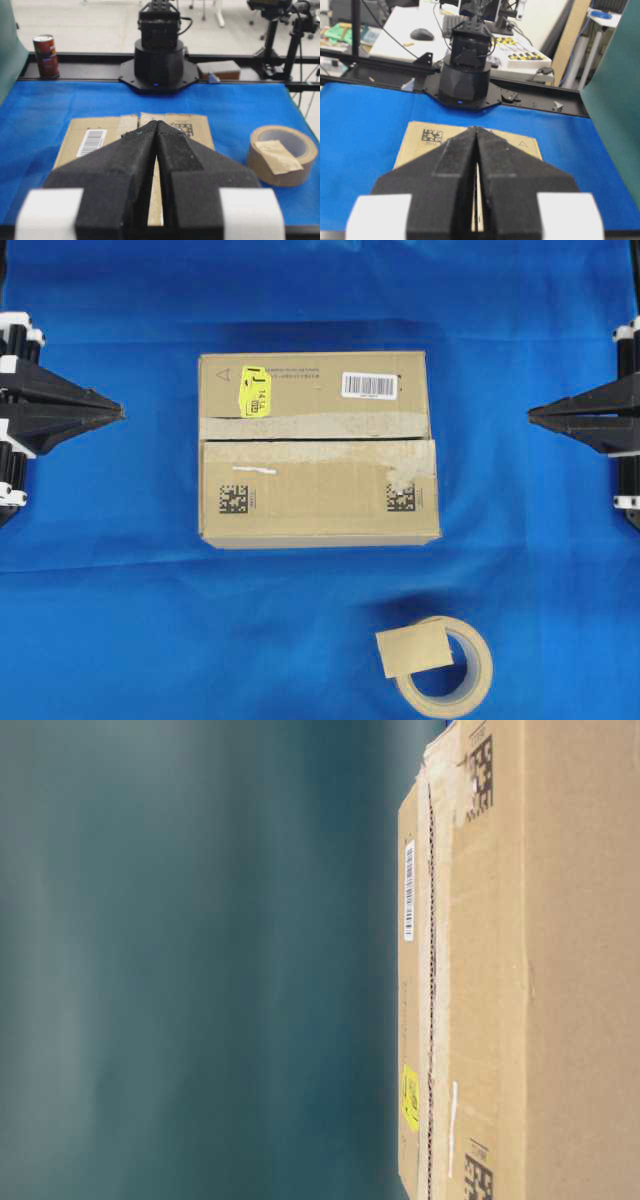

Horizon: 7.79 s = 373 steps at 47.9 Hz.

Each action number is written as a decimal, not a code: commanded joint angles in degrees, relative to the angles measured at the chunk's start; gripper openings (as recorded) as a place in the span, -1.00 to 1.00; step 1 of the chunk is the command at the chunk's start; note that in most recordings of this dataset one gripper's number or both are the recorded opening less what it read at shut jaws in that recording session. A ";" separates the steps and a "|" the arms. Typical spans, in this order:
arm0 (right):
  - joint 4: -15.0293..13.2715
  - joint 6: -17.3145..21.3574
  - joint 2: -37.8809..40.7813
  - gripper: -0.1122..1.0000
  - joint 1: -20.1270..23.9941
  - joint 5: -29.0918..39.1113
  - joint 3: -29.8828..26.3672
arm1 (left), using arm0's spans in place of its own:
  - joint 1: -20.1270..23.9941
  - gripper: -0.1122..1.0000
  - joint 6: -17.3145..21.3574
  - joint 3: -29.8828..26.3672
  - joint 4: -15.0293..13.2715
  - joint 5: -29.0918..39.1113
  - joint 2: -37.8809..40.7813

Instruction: Apply tape along the seams of the closed cardboard box to seal it securely.

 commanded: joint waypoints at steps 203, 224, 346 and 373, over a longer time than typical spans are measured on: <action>-0.09 -0.09 6.50 -0.79 -0.18 -3.08 -3.08 | 1.85 -0.79 83.76 -33.75 -1.05 8.96 49.48; -0.18 -0.18 13.45 -0.79 -0.62 -9.49 -4.92 | 3.78 -0.79 83.85 -29.79 -1.23 15.47 48.78; 1.67 1.14 55.63 0.09 -4.92 -8.61 -26.81 | 3.69 -0.79 88.42 -28.21 -1.14 25.14 47.90; 1.93 1.14 58.80 -0.14 -4.66 -8.79 -25.05 | 3.96 -0.79 88.33 -28.21 -1.14 25.14 47.90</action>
